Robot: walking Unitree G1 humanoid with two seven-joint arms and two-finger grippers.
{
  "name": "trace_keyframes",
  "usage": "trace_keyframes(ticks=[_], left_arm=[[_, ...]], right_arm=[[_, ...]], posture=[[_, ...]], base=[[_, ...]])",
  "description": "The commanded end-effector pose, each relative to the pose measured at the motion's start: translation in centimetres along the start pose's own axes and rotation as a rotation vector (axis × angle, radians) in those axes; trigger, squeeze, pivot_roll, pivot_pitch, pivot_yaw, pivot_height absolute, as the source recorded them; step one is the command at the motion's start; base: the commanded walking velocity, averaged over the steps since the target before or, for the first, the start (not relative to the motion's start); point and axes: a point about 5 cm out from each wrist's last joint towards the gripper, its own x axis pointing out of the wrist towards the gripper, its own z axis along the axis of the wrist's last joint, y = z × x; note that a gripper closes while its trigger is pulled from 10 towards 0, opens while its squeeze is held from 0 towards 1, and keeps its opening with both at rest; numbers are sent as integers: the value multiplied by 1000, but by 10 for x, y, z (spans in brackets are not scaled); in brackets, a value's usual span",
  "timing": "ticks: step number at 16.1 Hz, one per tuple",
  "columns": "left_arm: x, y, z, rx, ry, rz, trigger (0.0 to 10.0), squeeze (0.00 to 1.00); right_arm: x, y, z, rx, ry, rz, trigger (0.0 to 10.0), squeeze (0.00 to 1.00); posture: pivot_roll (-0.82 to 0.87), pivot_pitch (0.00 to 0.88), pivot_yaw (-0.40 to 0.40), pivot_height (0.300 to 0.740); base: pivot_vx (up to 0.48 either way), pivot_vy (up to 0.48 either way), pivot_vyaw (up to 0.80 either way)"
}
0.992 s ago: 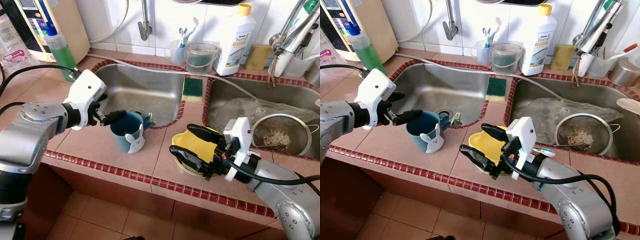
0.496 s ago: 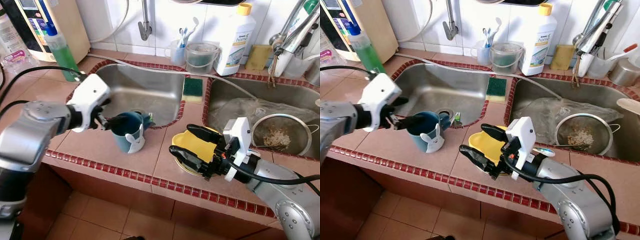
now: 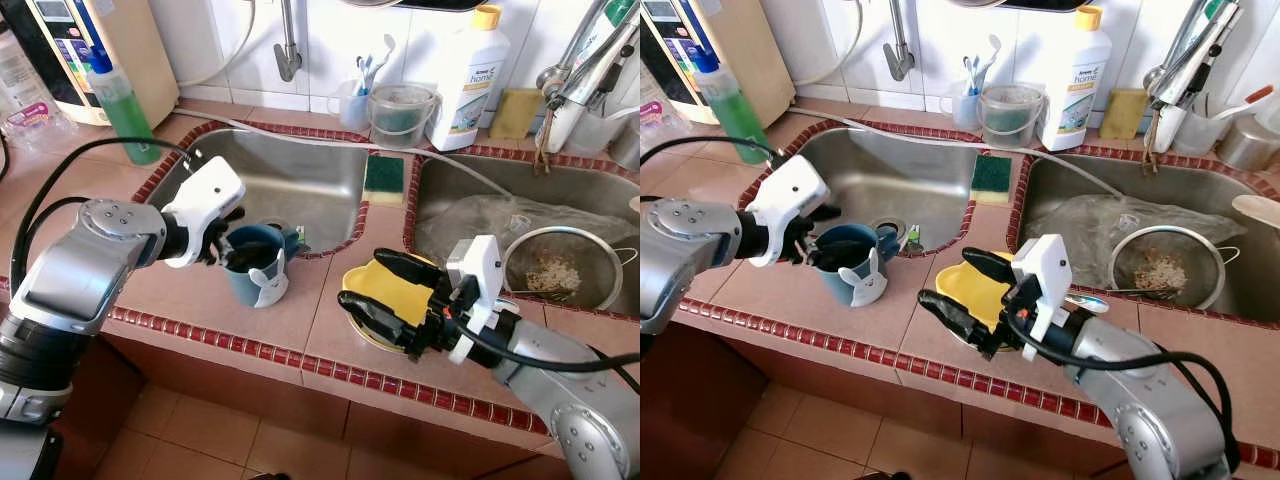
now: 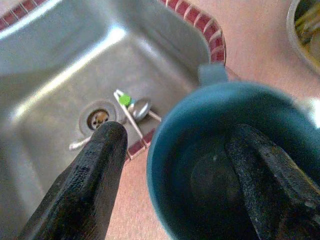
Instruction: Kitchen organization
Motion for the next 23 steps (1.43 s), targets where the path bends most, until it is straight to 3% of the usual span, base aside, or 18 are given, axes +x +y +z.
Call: trace_keyframes(ticks=[1, 8, 23], left_arm=[[-2, 3, -2, 15, 27, 11, 0, 0], [-3, 9, -5, 19, 46, 35, 0, 0], [-7, 7, -6, 61, 46, 4, 0, 0]], right_arm=[[0, 4, 3, -8, -4, 7, 10000, 0], [1, 4, 2, -7, -6, 3, 10000, 0], [4, 4, 0, -6, -2, 14, 10000, 0]], posture=[[-99, 130, 108, 740], [-91, 126, 105, 740], [-88, 85, 96, 740]], base=[[0, 0, 0], [0, 0, 0], [0, 0, 0]])
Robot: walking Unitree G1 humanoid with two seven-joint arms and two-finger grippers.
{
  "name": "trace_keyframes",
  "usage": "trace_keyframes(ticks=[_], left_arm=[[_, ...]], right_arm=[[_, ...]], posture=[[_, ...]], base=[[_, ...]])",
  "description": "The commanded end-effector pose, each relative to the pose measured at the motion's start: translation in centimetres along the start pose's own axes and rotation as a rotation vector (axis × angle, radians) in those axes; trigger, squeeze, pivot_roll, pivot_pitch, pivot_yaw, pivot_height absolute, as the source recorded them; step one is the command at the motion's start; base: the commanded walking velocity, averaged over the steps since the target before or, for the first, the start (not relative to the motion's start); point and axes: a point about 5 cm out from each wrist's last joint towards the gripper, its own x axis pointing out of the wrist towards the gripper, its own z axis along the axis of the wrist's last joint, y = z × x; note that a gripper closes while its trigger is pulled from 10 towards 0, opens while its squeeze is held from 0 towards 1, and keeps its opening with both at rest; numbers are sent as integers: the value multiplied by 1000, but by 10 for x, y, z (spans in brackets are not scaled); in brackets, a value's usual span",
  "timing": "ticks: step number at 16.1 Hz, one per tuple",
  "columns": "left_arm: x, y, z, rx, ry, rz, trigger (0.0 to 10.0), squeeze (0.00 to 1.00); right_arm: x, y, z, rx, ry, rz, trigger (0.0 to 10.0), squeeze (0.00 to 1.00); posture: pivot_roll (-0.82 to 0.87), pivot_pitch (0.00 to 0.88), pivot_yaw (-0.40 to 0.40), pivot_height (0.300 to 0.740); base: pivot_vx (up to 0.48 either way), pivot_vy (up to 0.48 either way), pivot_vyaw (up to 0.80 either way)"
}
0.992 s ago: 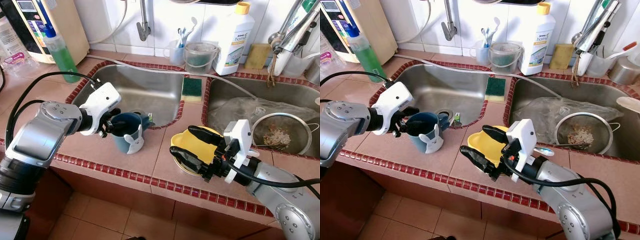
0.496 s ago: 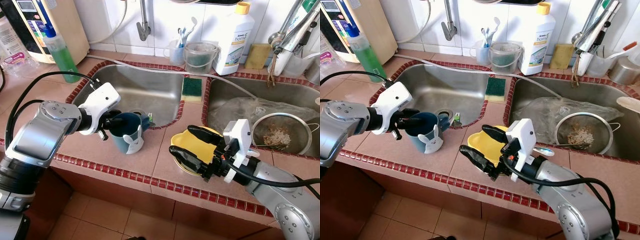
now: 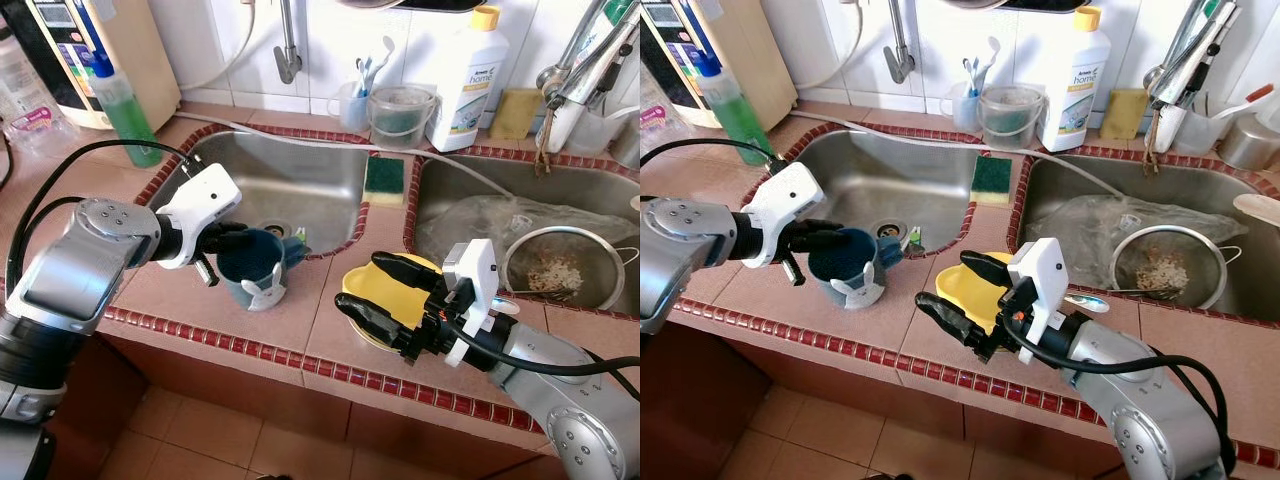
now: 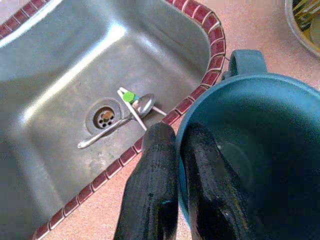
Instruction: Kitchen organization
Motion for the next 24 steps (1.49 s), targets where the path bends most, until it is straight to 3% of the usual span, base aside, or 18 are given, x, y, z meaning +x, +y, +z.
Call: trace_keyframes(ticks=[1, 13, 14, 15, 18, 22, 24], left_arm=[[-4, 4, -4, 3, 31, 13, 0, 0], [-16, 21, 10, -41, -55, 52, 0, 0], [-17, 31, 19, -90, -115, 99, 6667, 0], [-17, 37, 23, -120, -147, 116, 10000, 0], [-15, 46, 29, -145, -186, 176, 10000, 0], [-1, 64, 49, -221, -359, 331, 10000, 0], [7, 72, 57, -301, -449, 409, 10000, 0]], right_arm=[[2, 2, 2, -11, -3, 19, 10000, 0], [4, -1, 4, -21, -8, 30, 10000, 0], [5, -2, 4, -22, -9, 32, 10000, 0], [6, -3, 5, -23, -12, 34, 10000, 0], [7, -4, 7, -22, -21, 31, 10000, 0], [9, -5, 10, -6, -50, 14, 10000, 0], [12, -13, 16, 8, -110, -56, 10000, 0]], posture=[[-89, 82, 96, 740], [-83, 57, 77, 740], [-83, 55, 74, 740], [-83, 54, 73, 740], [-83, 55, 71, 740], [-84, 76, 68, 740], [-87, 102, 66, 740]], base=[[0, 0, 0], [0, 0, 0], [0, 0, 0], [0, 0, 0], [0, 0, 0], [0, 0, 0], [0, 0, 0]])
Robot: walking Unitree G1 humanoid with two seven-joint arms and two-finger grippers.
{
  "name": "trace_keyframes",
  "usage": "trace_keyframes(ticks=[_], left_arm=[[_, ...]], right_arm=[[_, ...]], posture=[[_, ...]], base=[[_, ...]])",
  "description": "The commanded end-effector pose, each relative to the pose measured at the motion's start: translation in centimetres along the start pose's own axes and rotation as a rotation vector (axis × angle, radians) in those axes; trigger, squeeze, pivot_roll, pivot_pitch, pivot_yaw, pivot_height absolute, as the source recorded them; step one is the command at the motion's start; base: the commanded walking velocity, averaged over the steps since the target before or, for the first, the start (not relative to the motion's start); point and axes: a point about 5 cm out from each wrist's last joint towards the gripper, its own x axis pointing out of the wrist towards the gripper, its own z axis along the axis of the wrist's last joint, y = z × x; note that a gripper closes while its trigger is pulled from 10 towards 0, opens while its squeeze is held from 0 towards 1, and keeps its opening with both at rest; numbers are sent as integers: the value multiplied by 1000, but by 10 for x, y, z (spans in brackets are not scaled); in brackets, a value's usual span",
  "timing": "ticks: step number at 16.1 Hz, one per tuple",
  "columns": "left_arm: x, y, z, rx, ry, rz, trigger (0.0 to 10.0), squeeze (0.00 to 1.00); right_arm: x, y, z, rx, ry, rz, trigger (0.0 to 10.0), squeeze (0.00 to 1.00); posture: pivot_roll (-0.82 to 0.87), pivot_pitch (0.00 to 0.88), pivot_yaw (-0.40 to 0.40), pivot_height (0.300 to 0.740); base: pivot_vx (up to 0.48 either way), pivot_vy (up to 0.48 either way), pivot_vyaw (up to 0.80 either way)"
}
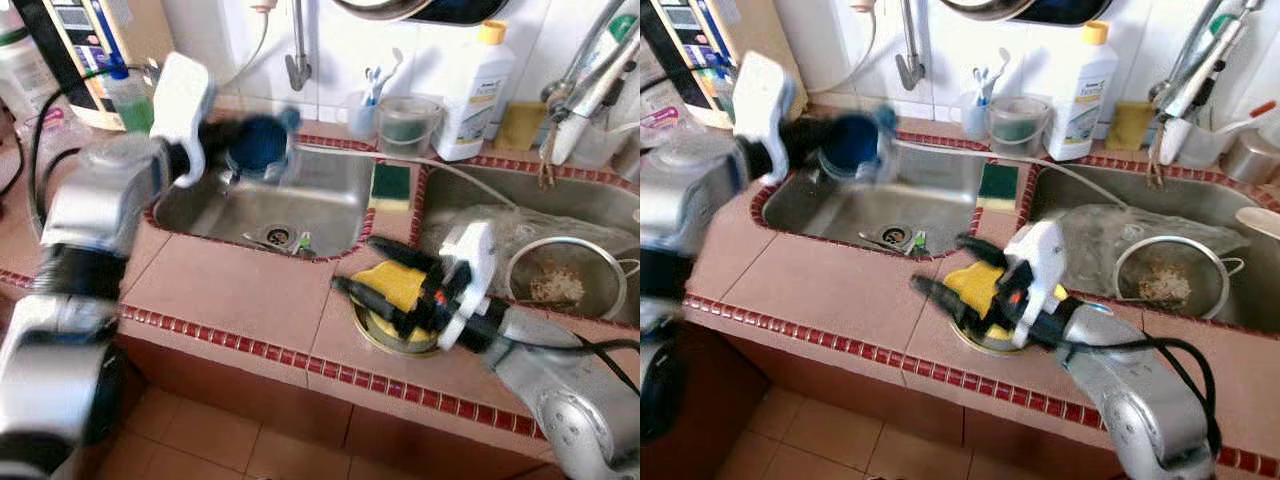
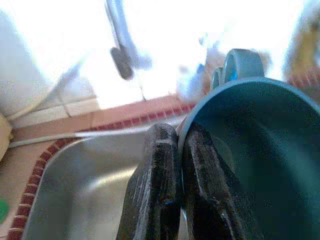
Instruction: Kitchen organization
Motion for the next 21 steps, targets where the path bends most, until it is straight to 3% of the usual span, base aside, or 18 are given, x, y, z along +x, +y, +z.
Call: trace_keyframes(ticks=[1, 3, 7, 9, 12, 16, 21], left_arm=[[4, 4, 4, -35, -43, 42, 10000, 0], [22, -8, -8, -57, -42, 64, 10000, 0], [34, -15, -26, -96, -14, 99, 10000, 0], [39, -21, -35, -56, 7, 102, 10000, 0], [41, -22, -39, 35, 48, 106, 10000, 0], [40, -24, -51, 26, 92, 92, 10000, 0], [36, -21, -67, 32, 168, 120, 10000, 0]], right_arm=[[0, -4, 5, 4, -29, -29, 10000, 0], [-3, 0, 7, 24, -45, -37, 10000, 0], [-13, 4, 11, 72, -73, -79, 10000, 0], [-18, 12, 11, 97, -66, -76, 10000, 0], [-30, 19, 12, 130, -38, -85, 10000, 0], [-48, 27, 16, 174, -46, -134, 10000, 0], [-56, 36, 16, 215, -33, -146, 10000, 0]], posture=[[-89, 110, 65, 740], [-108, 144, 74, 740], [-138, 196, 79, 740], [-155, 225, 80, 740], [-188, 278, 86, 740], [-217, 321, 99, 740], [-224, 328, 104, 740]], base=[[0, 0, 0], [0, 0, 0], [0, 0, 0], [0, 0, 0], [0, 0, 0], [0, 0, 0], [0, 0, 0]])
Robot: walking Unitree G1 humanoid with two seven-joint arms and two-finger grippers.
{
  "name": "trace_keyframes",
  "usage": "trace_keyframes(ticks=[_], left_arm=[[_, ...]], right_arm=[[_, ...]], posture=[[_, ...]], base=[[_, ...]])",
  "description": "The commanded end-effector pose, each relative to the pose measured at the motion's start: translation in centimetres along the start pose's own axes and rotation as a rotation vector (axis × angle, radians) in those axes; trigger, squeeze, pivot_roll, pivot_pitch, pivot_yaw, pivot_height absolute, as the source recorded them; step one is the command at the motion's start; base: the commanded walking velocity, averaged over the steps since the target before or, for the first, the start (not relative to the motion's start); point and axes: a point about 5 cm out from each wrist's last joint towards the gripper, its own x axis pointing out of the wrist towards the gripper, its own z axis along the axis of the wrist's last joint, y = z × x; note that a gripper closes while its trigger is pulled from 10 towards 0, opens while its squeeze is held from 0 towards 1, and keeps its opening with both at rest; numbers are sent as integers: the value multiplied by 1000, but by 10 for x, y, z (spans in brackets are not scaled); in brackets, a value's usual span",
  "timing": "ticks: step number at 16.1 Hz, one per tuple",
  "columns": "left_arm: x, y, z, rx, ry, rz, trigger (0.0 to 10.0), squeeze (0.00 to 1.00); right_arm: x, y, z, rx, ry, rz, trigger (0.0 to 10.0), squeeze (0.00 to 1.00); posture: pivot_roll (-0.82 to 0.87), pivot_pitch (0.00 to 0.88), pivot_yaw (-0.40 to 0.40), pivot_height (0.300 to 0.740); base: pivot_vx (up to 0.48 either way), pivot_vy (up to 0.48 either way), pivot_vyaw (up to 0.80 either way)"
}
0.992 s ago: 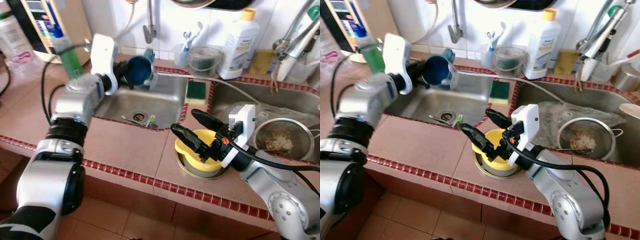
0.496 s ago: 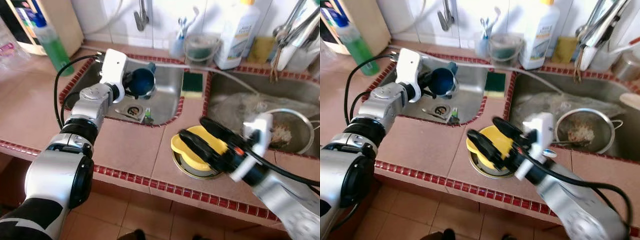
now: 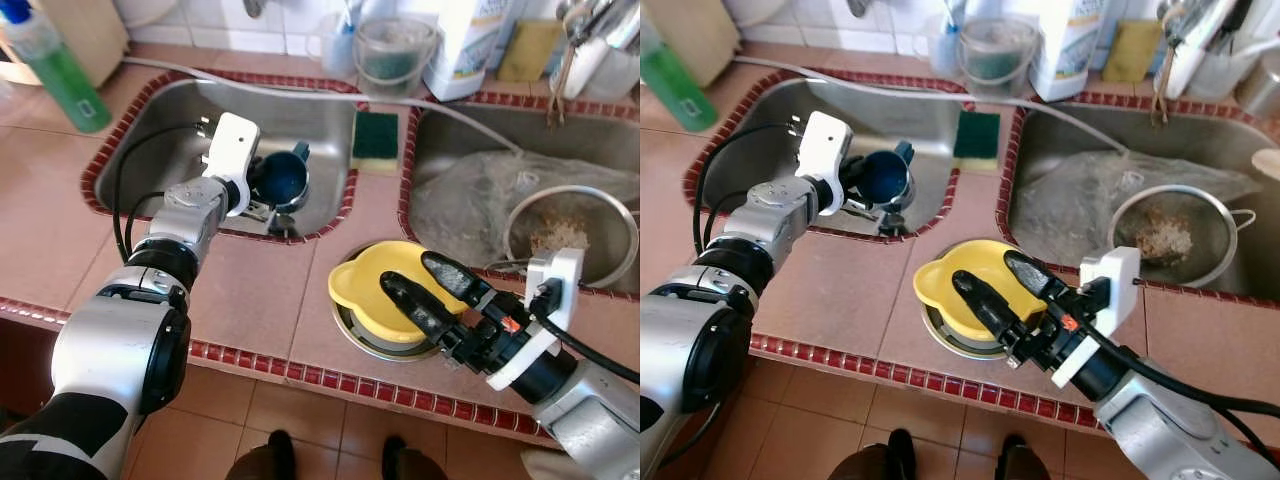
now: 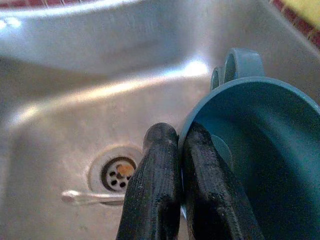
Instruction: Kitchen organization
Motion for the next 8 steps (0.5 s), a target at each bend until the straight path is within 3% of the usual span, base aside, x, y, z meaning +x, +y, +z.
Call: trace_keyframes(ticks=[1, 3, 4, 5, 6, 8], left_arm=[[-2, 7, 0, 0, 14, 23, 10000, 0], [-3, 9, -2, -10, 19, 32, 10000, 0], [-4, 10, -3, -22, 21, 35, 10000, 149], [-5, 13, -5, -20, 31, 41, 10000, 624], [-5, 13, -6, -27, 34, 41, 10000, 1000], [-6, 14, -9, -23, 44, 32, 10000, 1000]], right_arm=[[-3, 6, 2, -6, 9, 13, 10000, 0], [-3, 7, 2, -2, 10, 15, 10000, 0], [-2, 7, 1, -1, 13, 16, 10000, 0], [-2, 6, 1, 0, 17, 13, 10000, 0], [-2, 6, 1, -1, 19, 13, 10000, 0], [-2, 5, 2, 0, 25, 12, 10000, 0]], posture=[[-222, 325, 105, 740], [-221, 322, 104, 740], [-219, 314, 103, 740], [-220, 310, 105, 740], [-220, 310, 105, 740], [-217, 308, 104, 740]], base=[[0, 0, 0], [0, 0, 0], [0, 0, 0], [0, 0, 0], [0, 0, 0], [0, 0, 0]])
